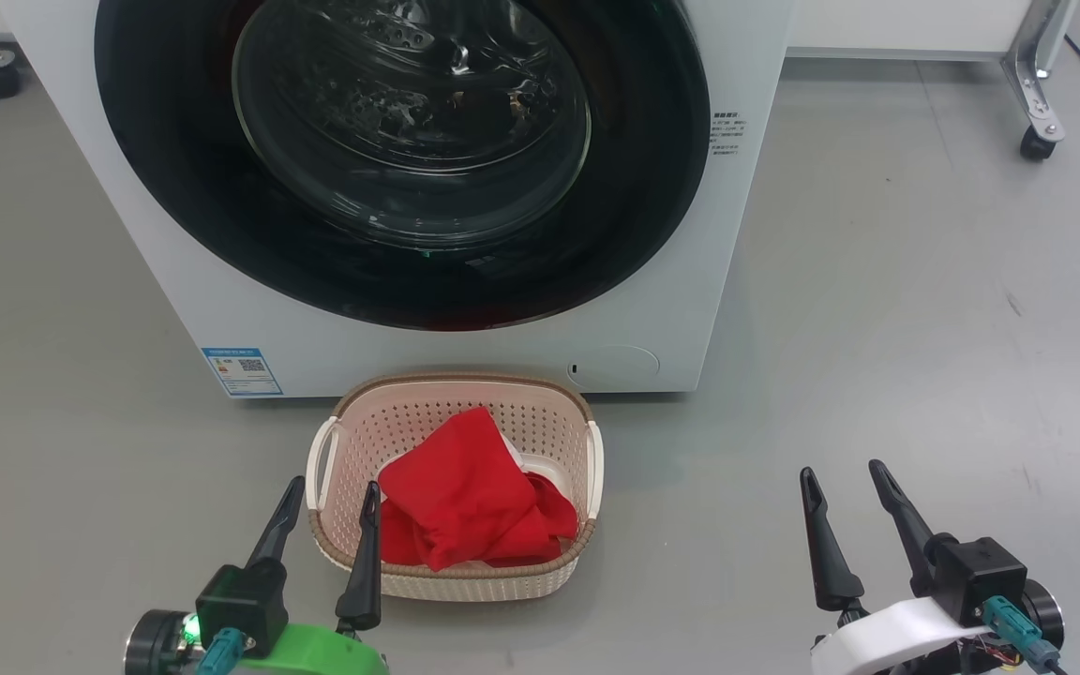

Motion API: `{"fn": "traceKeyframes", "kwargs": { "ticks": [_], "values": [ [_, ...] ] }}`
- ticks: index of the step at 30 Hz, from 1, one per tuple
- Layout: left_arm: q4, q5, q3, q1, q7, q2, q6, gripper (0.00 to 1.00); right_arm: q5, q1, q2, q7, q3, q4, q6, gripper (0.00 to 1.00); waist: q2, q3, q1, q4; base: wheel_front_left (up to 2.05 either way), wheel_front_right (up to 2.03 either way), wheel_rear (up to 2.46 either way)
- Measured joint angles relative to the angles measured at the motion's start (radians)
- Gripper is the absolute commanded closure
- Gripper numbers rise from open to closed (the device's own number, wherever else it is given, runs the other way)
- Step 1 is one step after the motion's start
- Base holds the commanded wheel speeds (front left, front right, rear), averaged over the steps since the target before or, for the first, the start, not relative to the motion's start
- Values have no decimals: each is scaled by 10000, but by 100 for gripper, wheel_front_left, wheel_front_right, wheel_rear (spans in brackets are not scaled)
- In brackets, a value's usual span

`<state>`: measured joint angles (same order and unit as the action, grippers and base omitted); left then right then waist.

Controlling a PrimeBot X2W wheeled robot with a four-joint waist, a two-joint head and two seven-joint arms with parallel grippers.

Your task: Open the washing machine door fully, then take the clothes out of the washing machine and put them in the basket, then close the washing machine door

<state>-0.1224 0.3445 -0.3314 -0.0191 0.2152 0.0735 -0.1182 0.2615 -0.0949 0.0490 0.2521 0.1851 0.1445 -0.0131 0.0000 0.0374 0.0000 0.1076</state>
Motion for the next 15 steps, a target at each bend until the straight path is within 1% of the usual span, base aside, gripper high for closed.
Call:
{"fn": "traceKeyframes", "kwargs": {
  "ticks": [5, 7, 15],
  "values": [
    [35, -2, 2, -13, -54, 2, 0, 0, 0, -20, -2, 0, 2, -56, -4, 0, 0, 0, 0, -28, 0, 0, 0],
    [42, -13, 0, -14, -71, 2, 0, 0, 2, -35, -4, 0, 2, -75, -92, 0, 0, -6, 0, -36, 0, 0, 0],
    [71, -15, 8, -20, -75, 2, 0, 0, 2, -169, -8, 0, 25, -121, -134, 0, 0, -42, 0, -54, 0, 0, 0]
  ]
}}
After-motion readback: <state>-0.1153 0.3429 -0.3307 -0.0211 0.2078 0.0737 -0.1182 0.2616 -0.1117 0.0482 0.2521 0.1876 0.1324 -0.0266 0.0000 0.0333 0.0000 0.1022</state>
